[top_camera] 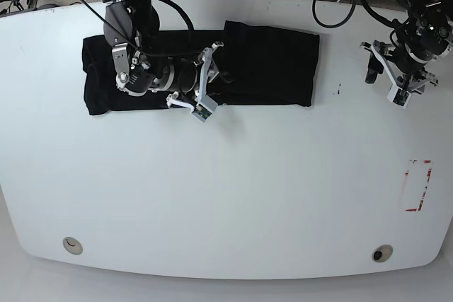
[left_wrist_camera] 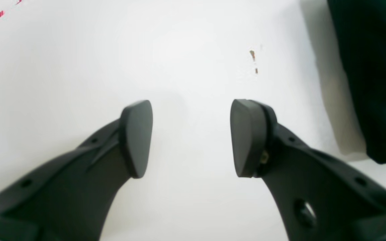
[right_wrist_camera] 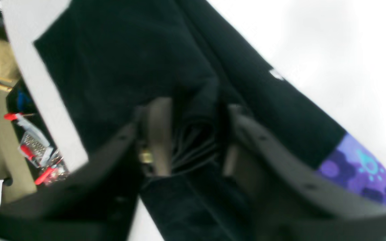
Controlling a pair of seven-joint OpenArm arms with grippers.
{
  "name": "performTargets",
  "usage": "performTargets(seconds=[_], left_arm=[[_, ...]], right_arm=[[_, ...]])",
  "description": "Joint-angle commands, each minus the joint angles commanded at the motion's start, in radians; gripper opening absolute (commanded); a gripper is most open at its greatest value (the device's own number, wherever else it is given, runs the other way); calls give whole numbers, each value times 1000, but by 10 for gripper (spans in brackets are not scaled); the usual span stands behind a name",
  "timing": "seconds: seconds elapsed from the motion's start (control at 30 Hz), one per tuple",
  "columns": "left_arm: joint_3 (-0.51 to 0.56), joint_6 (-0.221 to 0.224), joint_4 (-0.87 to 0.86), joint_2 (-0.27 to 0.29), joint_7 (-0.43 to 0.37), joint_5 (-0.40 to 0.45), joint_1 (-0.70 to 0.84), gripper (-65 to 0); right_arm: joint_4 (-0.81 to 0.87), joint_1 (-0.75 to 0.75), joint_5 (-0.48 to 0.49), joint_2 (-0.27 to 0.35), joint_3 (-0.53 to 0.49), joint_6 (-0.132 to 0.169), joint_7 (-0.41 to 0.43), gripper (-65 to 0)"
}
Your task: Fold the T-shirt properly
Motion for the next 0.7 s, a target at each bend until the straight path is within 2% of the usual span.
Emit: performTargets(seconds=[0.03, 0.13, 0.27, 0.7], left_arm=[[0, 0, 0, 0, 0, 0, 0, -306], [3, 0, -6, 0, 0, 0, -3, -306], [0, 0, -11, 0, 0, 0, -3, -306], [3, 0, -11, -2, 0, 2, 2, -306]], right_arm=[[-2, 0, -12, 0, 0, 0, 2, -650], [6, 3, -35, -2, 0, 0, 2, -650], [86, 5, 2, 3, 3, 0, -5, -650], [87, 49, 57, 15, 58, 0, -14, -650]])
